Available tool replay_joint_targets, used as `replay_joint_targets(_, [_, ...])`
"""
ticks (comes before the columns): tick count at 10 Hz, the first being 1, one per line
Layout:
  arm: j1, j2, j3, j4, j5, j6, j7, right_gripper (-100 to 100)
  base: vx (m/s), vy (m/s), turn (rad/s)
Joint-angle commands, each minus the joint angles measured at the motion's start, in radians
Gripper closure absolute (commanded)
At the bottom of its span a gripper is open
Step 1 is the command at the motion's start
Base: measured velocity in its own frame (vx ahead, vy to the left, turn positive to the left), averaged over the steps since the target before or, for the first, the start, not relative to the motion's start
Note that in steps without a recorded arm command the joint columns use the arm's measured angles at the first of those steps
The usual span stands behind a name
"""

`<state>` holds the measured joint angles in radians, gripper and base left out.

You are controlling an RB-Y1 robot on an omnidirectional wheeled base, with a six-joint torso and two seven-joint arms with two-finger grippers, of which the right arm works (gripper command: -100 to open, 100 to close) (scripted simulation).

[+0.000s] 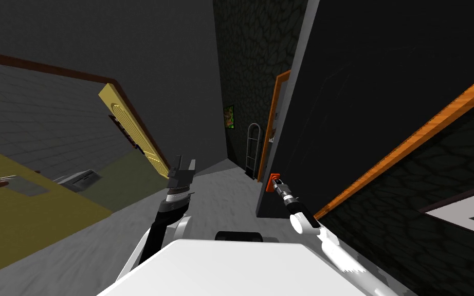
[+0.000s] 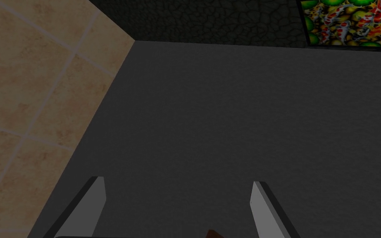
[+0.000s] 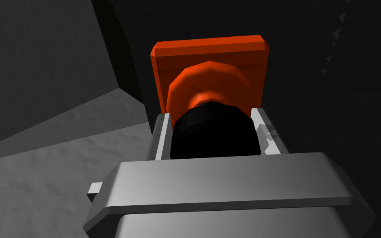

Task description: Pull the door open

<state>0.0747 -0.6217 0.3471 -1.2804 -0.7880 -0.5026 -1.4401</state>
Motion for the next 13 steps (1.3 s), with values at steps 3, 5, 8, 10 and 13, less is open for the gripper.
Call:
replay_joint_targets(3, [0.012,-0.027,0.026,-0.009,0.007,-0.021,-0.027,100,-0.129,-0.055,0.087])
replay_joint_targets(5, [0.021,-0.054,0.047,-0.019,0.012,-0.041,-0.051,100,-0.223,-0.093,0.123])
replay_joint_targets(8, [0.036,-0.094,0.08,-0.034,0.021,-0.072,-0.088,100,-0.217,-0.107,0.123])
replay_joint_targets(10, [0.045,-0.118,0.099,-0.042,0.026,-0.091,-0.11,100,-0.212,-0.085,0.103])
replay_joint_targets(13, [0.051,-0.129,0.114,-0.04,0.029,-0.099,-0.119,100,-0.138,-0.05,0.082])
